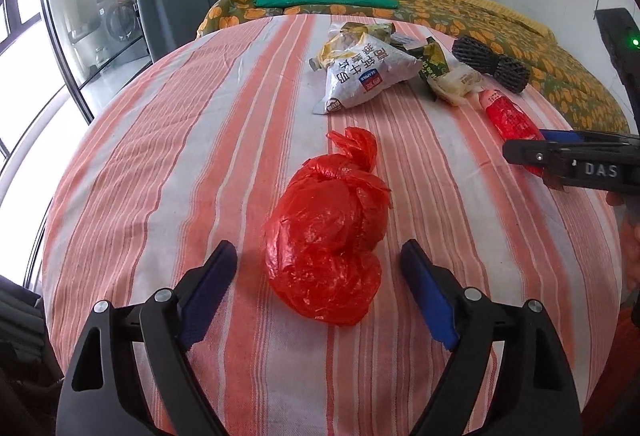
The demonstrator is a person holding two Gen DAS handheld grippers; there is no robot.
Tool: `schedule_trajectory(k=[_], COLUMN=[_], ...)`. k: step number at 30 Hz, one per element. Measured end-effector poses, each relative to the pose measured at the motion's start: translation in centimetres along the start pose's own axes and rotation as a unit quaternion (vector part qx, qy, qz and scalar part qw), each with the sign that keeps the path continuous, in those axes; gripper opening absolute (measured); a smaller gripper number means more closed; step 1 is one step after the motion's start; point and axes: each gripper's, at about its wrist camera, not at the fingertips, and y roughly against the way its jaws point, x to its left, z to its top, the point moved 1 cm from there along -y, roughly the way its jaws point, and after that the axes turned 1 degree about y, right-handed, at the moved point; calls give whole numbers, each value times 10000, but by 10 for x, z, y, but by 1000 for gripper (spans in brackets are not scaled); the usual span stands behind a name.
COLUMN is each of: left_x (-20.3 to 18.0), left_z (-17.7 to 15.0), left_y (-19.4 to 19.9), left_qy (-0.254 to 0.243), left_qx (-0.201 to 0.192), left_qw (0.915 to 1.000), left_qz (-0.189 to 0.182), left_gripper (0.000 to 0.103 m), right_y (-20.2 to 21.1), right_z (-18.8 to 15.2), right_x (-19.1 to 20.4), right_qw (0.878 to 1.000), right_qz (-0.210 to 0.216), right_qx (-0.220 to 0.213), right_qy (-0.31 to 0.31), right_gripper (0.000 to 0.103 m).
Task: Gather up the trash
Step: 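Lower the open left tool around the red plastic bag, then close left tool on the red plastic bag while right tool grasps the red popsicle wrapper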
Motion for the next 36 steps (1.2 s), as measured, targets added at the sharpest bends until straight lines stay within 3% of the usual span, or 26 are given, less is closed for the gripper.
schedule_trajectory(k=[2,5,13,18,23,24,29,34,36], left_x=[0,-1,-2,-1,15,17,14,4,5], left_z=[0,0,-1,-1,-3,-4,5,27,30], left_y=[0,0,0,0,9,12,26,12,2], left_qy=[0,-3,-32,-73,112,71,-258,-540,-559], left_qx=[-3,3,16,60,15,26,-111,80,176], left_qw=[10000,10000,10000,9993,9950,9945,9944,9955,9960], left_qz=[-2,-19,-48,-371,-996,-1040,-1018,-777,-677], left_gripper=[83,84,88,97,97,97,97,84,79], right_y=[-3,1,35,52,58,60,71,60,53], right_z=[2,-4,-55,-83,-87,-86,-74,-58,-56], right_x=[-1,-2,6,13,4,2,-8,-1,0], right_qw=[10000,9999,9982,9976,9981,9981,9974,9947,9944], right_qz=[-75,-65,196,312,444,463,588,773,727], right_qx=[36,30,199,244,171,168,203,551,674], right_qy=[-2,75,527,566,394,380,360,403,372], right_gripper=[29,18,18,20,49,49,50,48,40])
